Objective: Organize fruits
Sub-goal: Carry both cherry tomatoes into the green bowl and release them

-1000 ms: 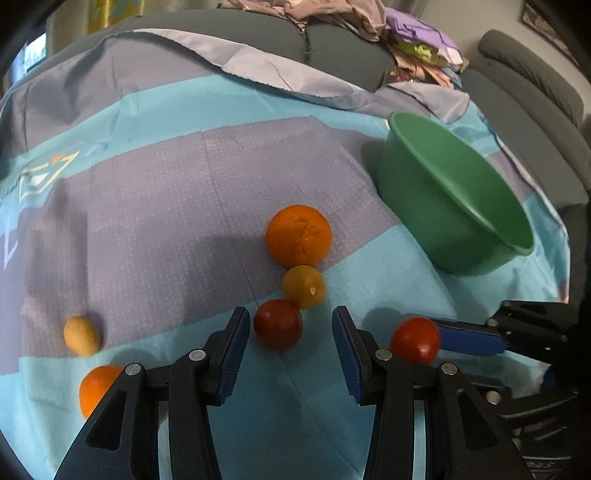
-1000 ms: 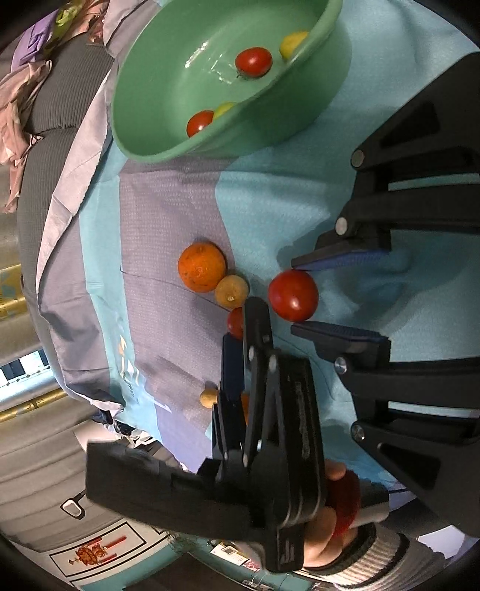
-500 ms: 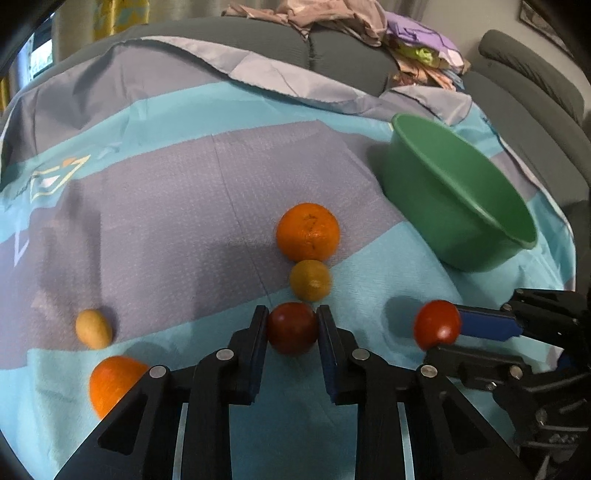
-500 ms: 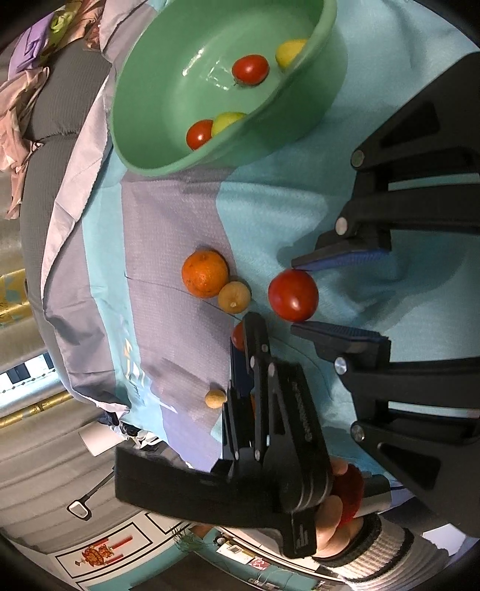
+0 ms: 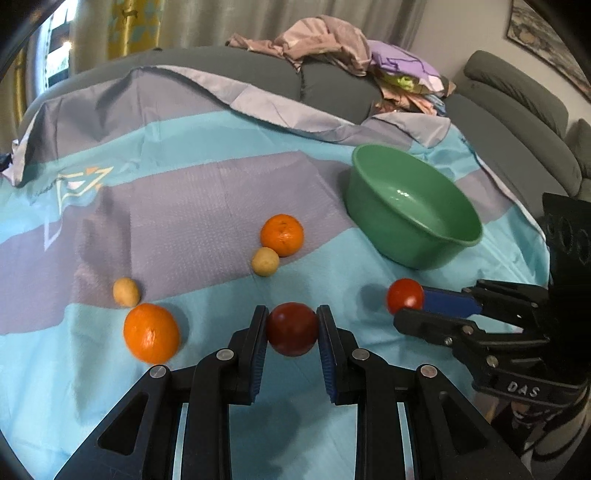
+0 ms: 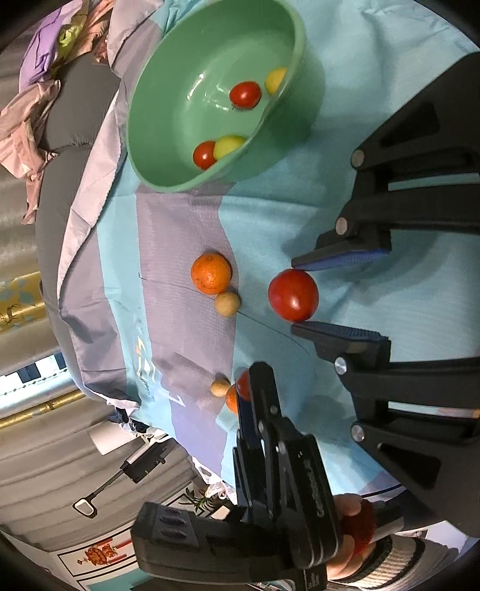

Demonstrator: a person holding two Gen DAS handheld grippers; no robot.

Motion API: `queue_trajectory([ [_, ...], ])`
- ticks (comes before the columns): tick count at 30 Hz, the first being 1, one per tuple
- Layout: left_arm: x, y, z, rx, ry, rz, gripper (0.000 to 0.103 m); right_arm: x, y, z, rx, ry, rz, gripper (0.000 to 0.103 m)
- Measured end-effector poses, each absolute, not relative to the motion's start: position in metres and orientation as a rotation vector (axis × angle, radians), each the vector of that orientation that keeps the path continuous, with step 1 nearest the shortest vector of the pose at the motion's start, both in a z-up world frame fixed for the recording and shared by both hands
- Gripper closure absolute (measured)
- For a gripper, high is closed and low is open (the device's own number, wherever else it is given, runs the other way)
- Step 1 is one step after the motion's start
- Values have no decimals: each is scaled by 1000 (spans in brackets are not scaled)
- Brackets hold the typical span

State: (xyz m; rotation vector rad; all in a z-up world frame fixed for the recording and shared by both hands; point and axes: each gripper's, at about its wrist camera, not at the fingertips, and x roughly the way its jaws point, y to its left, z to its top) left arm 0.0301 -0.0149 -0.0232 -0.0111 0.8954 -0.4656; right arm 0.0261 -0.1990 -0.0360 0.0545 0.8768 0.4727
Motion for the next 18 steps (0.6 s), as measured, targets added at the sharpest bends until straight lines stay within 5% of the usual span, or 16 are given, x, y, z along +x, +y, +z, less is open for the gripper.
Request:
queue_trajectory([
  [18,4,-49,20,23,799,-525,77,-6,-239,0,84,767,401,74],
])
